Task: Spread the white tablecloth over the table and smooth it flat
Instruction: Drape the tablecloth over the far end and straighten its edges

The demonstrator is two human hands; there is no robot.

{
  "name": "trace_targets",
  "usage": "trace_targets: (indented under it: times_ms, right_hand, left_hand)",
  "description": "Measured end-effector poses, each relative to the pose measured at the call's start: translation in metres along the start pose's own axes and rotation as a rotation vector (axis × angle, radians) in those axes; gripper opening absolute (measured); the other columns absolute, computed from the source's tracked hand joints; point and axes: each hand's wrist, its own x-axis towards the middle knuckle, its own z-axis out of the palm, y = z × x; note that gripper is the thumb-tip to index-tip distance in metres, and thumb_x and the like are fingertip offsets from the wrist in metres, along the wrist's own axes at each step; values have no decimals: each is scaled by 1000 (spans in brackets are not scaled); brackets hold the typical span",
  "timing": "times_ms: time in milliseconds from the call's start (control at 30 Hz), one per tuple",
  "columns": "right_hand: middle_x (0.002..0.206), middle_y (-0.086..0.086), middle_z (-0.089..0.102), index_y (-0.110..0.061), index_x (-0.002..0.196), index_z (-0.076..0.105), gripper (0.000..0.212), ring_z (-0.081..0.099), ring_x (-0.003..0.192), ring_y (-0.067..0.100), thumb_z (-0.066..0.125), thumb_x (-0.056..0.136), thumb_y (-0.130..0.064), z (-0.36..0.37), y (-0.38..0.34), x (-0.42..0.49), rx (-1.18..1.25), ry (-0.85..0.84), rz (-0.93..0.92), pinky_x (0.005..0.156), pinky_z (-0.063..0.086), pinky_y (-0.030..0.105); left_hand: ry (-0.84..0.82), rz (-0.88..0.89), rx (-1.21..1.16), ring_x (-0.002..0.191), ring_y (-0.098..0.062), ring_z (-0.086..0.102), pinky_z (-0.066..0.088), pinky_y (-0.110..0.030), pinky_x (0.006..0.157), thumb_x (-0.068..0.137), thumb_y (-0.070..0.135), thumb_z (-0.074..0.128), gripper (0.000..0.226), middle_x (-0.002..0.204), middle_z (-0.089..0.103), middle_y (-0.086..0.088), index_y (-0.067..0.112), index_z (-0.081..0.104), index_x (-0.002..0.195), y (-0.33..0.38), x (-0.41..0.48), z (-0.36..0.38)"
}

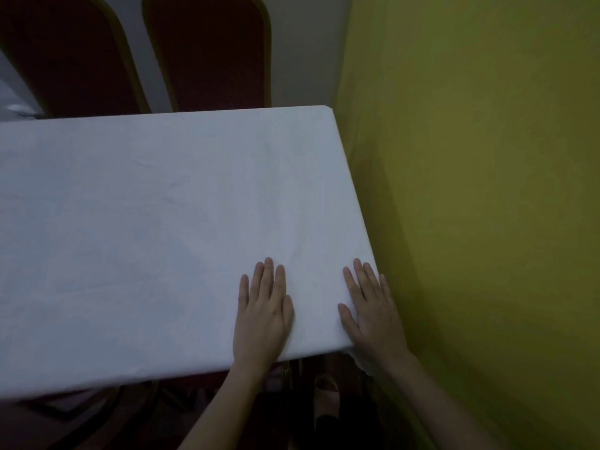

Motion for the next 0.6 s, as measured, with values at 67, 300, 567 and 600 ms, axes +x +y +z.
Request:
trace_targets:
  times_ms: [67,300,567,600]
  right_hand:
    - [161,2,6,-18,151,14,62,-1,148,16,28,96,-42,2,0,1,-10,-8,3,120,6,43]
    - [160,8,5,-13,151,14,64,1,148,22,12,98,-47,2,-2,1,-32,-58,13,119,5,45]
    - [160,-1,-3,-17,151,3,78,2,146,11,18,91,-63,6,7,-38,320,29,151,118,9,34]
    - [160,-2,0,-19,151,1,81,6,145,11,20,88,-68,10,10,-46,414,38,193,118,14,36]
  left_hand:
    - [-8,1,7,147,-26,11,15,-50,118,96,30,26,56,158,19,-12,10,24,149,0,1,0]
    - [-60,-9,9,147,-28,9,11,-50,118,97,31,19,57,159,14,-13,9,19,150,0,2,-4]
    - [-100,85,9,145,-29,20,15,-54,117,95,30,24,57,156,25,-15,5,30,146,20,-15,-2]
    - [-97,103,8,146,-29,18,13,-54,117,96,30,23,56,156,23,-15,5,28,146,23,-23,0]
